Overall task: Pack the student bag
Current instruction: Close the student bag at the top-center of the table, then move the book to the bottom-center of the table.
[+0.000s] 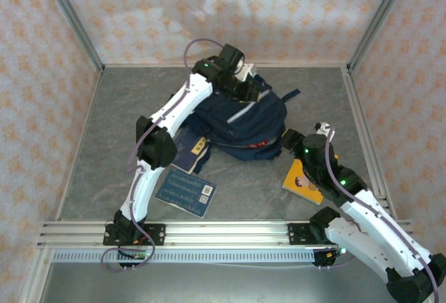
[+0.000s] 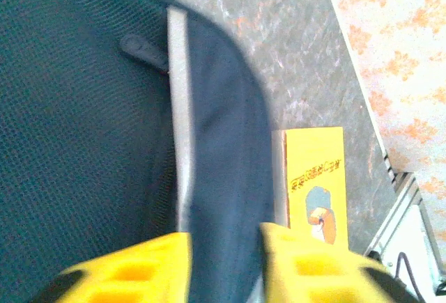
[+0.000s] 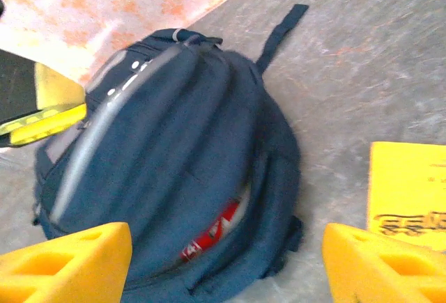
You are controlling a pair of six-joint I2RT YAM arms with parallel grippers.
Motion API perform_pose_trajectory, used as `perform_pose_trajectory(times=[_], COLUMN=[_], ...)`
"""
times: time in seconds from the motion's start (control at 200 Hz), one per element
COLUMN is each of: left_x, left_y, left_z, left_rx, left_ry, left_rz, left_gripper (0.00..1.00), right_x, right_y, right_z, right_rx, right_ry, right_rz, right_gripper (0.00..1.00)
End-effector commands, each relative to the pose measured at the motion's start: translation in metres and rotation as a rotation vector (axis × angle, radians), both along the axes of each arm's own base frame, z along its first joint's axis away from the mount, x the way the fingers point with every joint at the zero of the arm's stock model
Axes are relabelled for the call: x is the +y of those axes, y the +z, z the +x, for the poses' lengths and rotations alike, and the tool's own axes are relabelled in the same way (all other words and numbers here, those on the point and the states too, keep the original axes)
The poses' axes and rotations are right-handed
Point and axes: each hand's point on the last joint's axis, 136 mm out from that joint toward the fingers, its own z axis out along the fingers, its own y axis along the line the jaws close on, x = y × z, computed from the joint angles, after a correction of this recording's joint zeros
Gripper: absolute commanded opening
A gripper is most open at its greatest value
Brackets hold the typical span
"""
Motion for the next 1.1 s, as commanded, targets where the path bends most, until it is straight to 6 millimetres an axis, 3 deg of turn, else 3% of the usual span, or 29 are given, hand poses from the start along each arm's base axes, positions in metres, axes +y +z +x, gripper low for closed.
perform_pose_trajectory(times=[0.0,0.125,0.225,0.3,0.365,0.57,0.761,0.896,1.096], left_x=[-0.016,-0.011,0.007,0.026,0.045,0.108,0.152,0.167,0.166], left_y=[-0.007,0.012,0.03,0.034,0.042,0.014,0.017,0.019,0.014], left_z=[-0.012,-0.024,-0.036,-0.049,-0.069,-0.132,-0.169,-0.178,-0.181], left_rx=[-0.015,-0.047,-0.092,-0.113,-0.132,-0.132,-0.199,-0.242,-0.23], left_ry=[-0.029,-0.006,0.047,0.098,0.131,0.193,0.275,0.319,0.342], left_rz=[0.011,-0.013,-0.015,0.005,0.009,0.1,0.106,0.097,0.053], left_gripper=[0.45,0.54,0.57,0.59,0.6,0.66,0.68,0.71,0.71], right_x=[-0.022,-0.028,-0.037,-0.05,-0.058,-0.076,-0.069,-0.063,-0.062], right_y=[-0.01,-0.014,-0.022,-0.03,-0.036,-0.056,-0.078,-0.086,-0.095], right_z=[-0.02,-0.03,-0.038,-0.044,-0.049,-0.063,-0.063,-0.063,-0.069], right_rx=[0.08,0.172,0.248,0.291,0.323,0.436,0.491,0.522,0.56], right_ry=[-0.005,-0.026,-0.062,-0.13,-0.171,-0.32,-0.303,-0.28,-0.272], right_rz=[-0.152,-0.169,-0.204,-0.225,-0.241,-0.264,-0.226,-0.198,-0.191], right_gripper=[0.72,0.74,0.8,0.99,0.99,0.99,0.99,0.99,0.99])
